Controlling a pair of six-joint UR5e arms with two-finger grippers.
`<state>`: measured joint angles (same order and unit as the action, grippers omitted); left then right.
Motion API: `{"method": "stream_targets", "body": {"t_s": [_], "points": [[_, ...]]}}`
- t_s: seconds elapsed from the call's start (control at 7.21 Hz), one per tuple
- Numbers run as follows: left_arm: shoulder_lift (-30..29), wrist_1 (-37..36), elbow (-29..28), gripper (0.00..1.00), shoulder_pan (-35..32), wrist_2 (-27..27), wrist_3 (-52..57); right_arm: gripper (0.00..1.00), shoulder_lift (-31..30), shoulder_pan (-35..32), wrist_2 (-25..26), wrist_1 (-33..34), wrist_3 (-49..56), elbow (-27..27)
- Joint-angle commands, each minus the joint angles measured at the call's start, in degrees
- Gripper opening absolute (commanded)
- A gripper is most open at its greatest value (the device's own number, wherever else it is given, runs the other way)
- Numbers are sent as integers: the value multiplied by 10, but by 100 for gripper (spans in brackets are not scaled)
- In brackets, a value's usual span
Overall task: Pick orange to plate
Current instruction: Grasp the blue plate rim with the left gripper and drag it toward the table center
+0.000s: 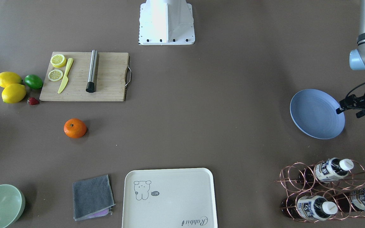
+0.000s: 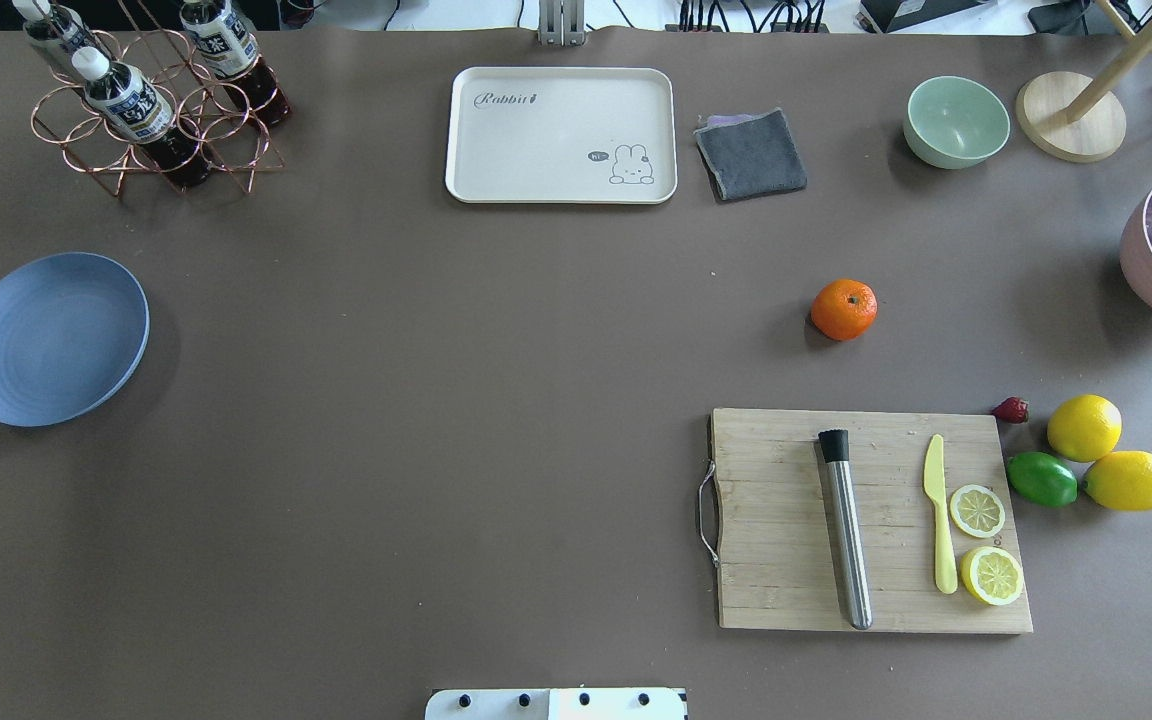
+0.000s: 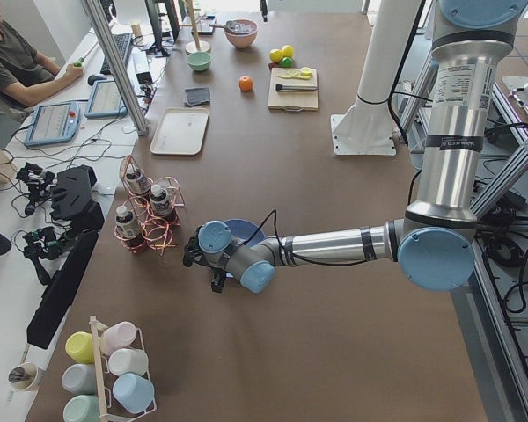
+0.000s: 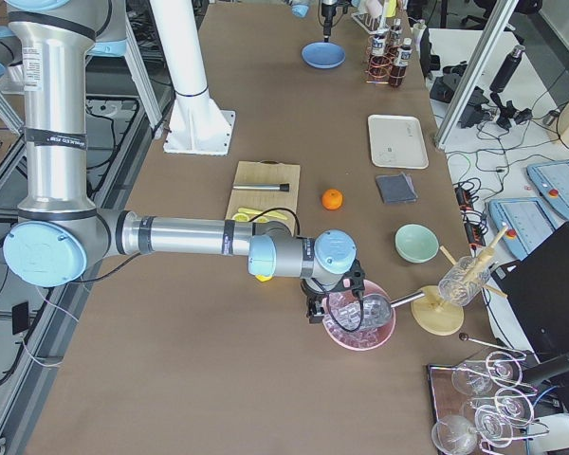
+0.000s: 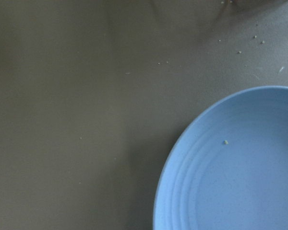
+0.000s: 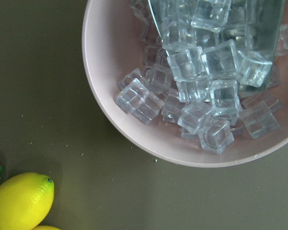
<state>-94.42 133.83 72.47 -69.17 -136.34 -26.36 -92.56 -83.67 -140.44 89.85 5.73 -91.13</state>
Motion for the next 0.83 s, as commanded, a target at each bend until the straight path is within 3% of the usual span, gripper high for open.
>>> {"method": "stream_targets", "body": {"t_s": [0.0,0.14,0.55,0.69], "points": [[-2,5,-13,85,6,9,-2,100,2,8,-1,0,0,0],[-2,5,-15,76,10,9,-2,100,3,13,-1,0,0,0],[-5,5,-21,66,24,10,-4,100,3,20,0,0,-1,-1],[-9,5,-23,56,26,10,-4,100,3,20,0,0,-1,-1]]}}
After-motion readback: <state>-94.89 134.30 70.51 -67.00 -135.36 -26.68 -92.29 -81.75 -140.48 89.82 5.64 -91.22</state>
